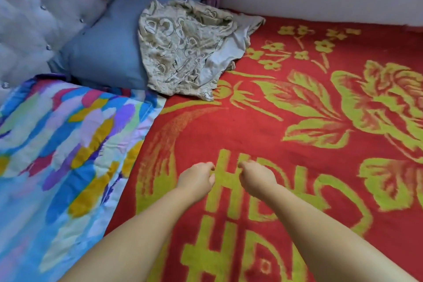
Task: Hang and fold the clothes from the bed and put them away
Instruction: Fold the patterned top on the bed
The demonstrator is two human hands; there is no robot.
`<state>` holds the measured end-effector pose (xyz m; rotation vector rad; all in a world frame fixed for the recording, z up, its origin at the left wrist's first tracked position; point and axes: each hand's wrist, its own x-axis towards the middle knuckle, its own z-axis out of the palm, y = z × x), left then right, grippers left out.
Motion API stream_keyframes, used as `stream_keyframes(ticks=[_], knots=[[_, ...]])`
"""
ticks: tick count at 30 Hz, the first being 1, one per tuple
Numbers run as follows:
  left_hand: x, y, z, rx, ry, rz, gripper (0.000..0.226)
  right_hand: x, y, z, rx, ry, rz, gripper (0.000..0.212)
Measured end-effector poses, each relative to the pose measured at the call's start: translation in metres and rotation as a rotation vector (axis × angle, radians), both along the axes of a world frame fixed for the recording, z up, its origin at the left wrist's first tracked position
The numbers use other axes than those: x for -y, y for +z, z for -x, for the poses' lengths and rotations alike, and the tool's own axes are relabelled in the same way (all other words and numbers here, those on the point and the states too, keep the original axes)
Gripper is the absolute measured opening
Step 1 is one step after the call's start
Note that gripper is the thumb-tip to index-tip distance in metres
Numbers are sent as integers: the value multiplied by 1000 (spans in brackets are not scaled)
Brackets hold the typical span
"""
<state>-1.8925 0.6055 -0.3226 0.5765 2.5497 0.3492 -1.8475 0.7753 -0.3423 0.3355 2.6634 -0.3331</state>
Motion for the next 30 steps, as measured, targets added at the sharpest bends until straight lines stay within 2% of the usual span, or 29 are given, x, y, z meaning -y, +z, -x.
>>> stream_keyframes(ticks=[2,6,12,17,21,23,27,30], knots=[[-8,-24,35,-56,14,-45,32,3,-24,40,-86,-45,20,27],[-12,-64,91,-155,23,-91,35,12,-69,105,-250,-111,54,34],[-5,-109,156,-333,-94,-115,48,15,-135,115,-517,-46,15,42],[-28,-125,238,-513,-121,9,70,17,-146,123,-579,-39,10,43],[-54,-130,297,-502,-125,214,80,17,-146,124,-551,-38,-22,41],[-62,-129,318,-477,-105,268,68,15,-147,126,-546,-37,-28,41],[-71,-119,342,-518,-124,235,39,12,-144,128,-536,-35,-48,41],[-68,-110,341,-390,-39,143,28,12,-142,130,-525,-34,-65,44]])
